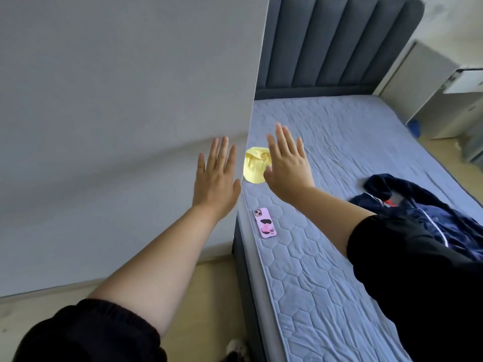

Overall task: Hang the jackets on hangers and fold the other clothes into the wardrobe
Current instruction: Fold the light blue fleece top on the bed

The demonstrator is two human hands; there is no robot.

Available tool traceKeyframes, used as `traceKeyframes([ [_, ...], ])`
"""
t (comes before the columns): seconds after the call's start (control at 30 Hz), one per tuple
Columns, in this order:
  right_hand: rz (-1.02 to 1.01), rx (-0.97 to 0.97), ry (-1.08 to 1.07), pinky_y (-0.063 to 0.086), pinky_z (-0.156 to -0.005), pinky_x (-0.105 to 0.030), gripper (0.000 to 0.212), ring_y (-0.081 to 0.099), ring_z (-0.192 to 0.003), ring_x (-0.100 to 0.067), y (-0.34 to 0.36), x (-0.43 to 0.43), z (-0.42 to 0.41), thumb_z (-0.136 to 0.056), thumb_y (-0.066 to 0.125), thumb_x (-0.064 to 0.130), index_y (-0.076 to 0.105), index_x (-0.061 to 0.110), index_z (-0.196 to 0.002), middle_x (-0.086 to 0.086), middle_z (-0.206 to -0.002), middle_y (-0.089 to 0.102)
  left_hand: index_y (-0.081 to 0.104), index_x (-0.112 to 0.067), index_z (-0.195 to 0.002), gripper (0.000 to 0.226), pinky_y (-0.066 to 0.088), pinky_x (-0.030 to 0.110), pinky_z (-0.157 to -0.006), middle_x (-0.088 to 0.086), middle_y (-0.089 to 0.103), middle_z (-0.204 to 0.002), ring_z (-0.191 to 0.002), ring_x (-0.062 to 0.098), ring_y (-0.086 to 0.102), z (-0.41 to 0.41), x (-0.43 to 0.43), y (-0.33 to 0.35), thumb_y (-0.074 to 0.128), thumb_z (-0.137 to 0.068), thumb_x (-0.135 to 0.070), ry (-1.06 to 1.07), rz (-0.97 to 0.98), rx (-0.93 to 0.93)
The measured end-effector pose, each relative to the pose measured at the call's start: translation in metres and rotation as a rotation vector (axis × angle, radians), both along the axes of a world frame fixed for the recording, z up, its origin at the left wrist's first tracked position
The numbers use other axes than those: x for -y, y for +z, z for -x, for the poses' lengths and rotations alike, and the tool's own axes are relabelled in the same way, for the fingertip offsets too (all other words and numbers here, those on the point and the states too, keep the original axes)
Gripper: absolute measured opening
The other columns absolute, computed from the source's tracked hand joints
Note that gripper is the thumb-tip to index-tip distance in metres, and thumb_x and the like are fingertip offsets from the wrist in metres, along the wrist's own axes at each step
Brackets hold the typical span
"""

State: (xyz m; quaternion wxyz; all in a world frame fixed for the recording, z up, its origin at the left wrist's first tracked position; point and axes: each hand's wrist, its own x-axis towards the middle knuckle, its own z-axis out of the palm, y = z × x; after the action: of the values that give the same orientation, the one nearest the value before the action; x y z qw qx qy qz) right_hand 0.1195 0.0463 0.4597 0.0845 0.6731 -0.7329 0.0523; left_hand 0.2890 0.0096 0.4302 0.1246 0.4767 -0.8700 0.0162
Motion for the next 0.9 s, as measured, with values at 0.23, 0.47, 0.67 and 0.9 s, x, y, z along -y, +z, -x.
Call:
traceKeyframes([
  [0.23, -0.031, 0.133, -0.07, 0.0, -0.119, -0.043, 0.072, -0.001, -0.148, -0.027, -0.101, -0.001, 0.043, -0.092, 0.05, 0.022, 0.014, 0.006, -0.151, -0.014, -0.16, 0.003, 0.012, -0.008, -0.152, 0.072, 0.009, 0.049, -0.117, 0.011, 0.005, -0.16, -0.148, 0.027, 0.002, 0.045, -0.001, -0.083, 0.049, -0.094, -0.028, -0.121, 0.016, 0.026],
  [0.47, -0.055, 0.132, -0.087, 0.002, -0.12, -0.044, 0.071, 0.0, -0.148, -0.026, -0.263, -0.014, 0.062, -0.092, 0.05, 0.025, 0.015, 0.007, -0.151, -0.013, -0.16, 0.003, 0.035, -0.005, -0.145, 0.069, 0.028, 0.054, -0.11, 0.018, 0.029, -0.153, -0.143, 0.033, 0.025, 0.069, -0.011, -0.242, 0.063, -0.083, -0.018, -0.18, 0.074, -0.047],
  [0.67, -0.021, 0.202, -0.151, 0.003, -0.118, -0.045, 0.068, 0.002, -0.148, -0.027, -0.395, -0.036, 0.094, -0.092, 0.051, 0.024, 0.019, 0.007, -0.15, -0.013, -0.16, 0.007, 0.026, -0.008, -0.15, 0.073, 0.019, 0.053, -0.114, 0.016, 0.016, -0.158, -0.147, 0.032, 0.013, 0.109, -0.033, -0.374, 0.06, -0.087, -0.022, -0.18, -0.015, -0.02],
  [0.9, -0.05, 0.247, -0.2, 0.004, -0.118, -0.045, 0.066, 0.004, -0.148, -0.025, -0.467, -0.082, 0.16, -0.092, 0.048, 0.025, 0.019, 0.008, -0.149, -0.012, -0.16, 0.006, 0.008, -0.014, -0.153, 0.069, 0.009, 0.047, -0.116, 0.011, -0.001, -0.161, -0.148, 0.026, -0.004, 0.169, -0.077, -0.434, 0.044, -0.096, -0.03, -0.125, -0.083, 0.098],
])
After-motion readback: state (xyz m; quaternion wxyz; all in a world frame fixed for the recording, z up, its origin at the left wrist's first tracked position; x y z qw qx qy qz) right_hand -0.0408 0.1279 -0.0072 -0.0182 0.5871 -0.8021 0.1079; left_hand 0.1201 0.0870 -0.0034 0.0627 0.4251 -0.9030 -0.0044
